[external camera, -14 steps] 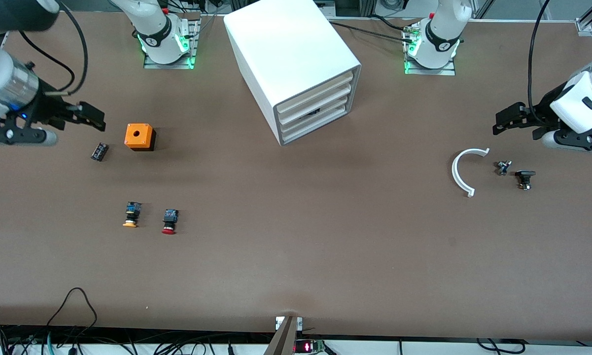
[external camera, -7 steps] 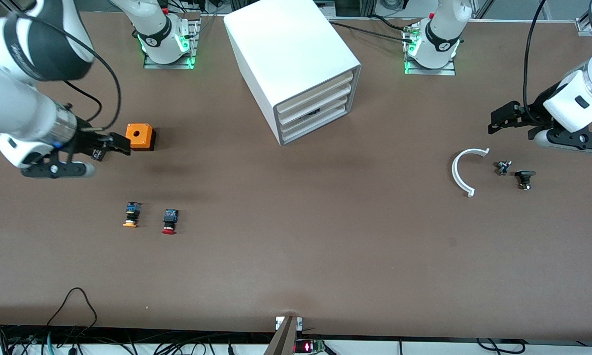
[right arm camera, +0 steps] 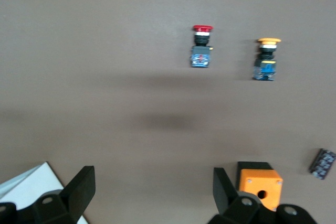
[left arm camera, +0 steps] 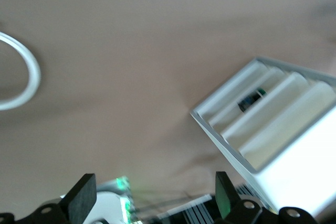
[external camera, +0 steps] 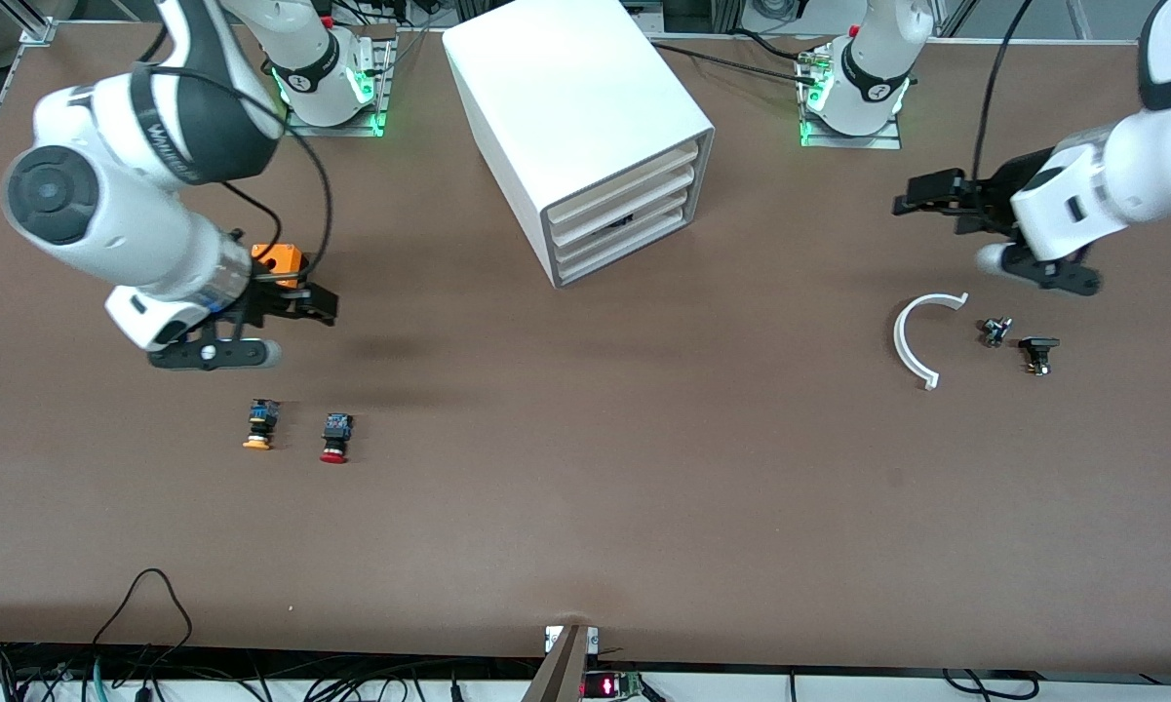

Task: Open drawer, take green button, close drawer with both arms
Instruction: 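Raise the right gripper while the left gripper reaches toward the cabinet drawer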

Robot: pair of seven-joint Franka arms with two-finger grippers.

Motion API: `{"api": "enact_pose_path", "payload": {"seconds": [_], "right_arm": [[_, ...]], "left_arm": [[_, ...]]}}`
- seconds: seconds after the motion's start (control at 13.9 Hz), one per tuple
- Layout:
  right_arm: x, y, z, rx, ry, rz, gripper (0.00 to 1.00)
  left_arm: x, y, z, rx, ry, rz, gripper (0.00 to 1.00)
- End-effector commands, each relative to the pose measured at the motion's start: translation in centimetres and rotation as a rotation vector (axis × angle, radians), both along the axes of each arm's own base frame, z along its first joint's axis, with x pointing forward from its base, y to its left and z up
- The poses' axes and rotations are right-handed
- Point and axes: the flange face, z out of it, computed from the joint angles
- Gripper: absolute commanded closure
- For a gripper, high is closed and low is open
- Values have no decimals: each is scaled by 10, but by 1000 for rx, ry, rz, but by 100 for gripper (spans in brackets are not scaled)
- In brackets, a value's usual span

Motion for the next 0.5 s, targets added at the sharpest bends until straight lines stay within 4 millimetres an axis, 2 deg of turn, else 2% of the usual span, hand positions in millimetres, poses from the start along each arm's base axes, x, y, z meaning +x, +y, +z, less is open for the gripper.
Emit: {"api": "enact_pose_path", "payload": {"seconds": [0.0, 0.07, 0.22, 0.36, 0.43], "right_arm": [[-1, 26, -5, 11, 1, -47, 1], [-2, 35, -9, 8, 4, -70, 1], [-3, 52, -19, 5, 5, -122, 1], [-9, 67, -18, -3, 3, -146, 1], [-13, 79, -21, -8, 1, -142, 1]], "left_arm": [[5, -14, -22, -112, 104, -30, 0], [5, -20, -28, -135, 110, -55, 0], [15, -30, -59, -277, 92, -173, 0], [20, -27, -81, -464, -12, -242, 0], [21, -23, -100, -531, -57, -222, 0]]}}
